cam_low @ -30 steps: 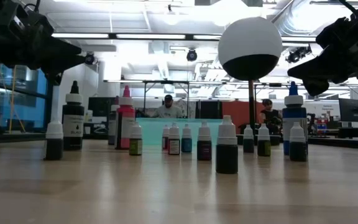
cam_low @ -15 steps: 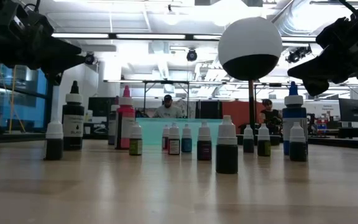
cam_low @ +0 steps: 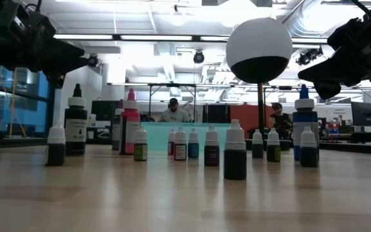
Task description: Pick & Place food coloring
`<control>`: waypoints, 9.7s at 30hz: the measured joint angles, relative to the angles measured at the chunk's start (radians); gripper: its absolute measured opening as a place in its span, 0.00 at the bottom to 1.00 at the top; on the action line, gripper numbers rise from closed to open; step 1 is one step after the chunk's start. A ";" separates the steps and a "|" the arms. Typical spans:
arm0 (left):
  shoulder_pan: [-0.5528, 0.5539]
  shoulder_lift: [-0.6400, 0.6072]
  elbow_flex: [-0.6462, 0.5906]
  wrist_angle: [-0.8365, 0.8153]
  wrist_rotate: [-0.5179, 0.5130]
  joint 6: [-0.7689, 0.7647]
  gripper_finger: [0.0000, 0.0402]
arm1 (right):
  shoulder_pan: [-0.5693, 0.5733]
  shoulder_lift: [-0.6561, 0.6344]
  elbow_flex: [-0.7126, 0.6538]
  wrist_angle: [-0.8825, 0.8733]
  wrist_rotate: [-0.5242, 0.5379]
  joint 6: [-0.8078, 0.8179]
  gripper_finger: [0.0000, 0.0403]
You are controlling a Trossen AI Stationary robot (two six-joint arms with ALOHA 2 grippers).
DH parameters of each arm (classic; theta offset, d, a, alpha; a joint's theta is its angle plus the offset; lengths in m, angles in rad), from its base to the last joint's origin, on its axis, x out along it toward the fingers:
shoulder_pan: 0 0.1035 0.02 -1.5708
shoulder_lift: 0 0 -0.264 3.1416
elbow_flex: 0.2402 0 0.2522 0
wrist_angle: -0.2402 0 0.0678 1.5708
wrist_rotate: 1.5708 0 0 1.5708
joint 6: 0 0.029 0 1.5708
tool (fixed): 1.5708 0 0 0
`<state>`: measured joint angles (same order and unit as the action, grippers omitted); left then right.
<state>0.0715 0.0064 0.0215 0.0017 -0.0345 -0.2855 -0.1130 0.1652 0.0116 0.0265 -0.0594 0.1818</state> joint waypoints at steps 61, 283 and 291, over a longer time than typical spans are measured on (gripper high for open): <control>0.000 0.000 0.000 0.000 0.000 0.000 0.32 | 0.002 0.265 0.679 -0.773 0.108 0.008 0.00; 0.000 0.000 0.000 0.000 0.000 0.000 0.32 | -0.224 2.024 1.923 -0.695 0.106 -0.140 0.30; 0.000 0.000 0.000 0.000 0.000 0.000 0.32 | -0.220 2.052 1.922 -0.646 0.067 -0.161 0.30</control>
<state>0.0718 0.0066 0.0213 0.0017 -0.0345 -0.2852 -0.3332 2.2173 1.9339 -0.6195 0.0074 0.0205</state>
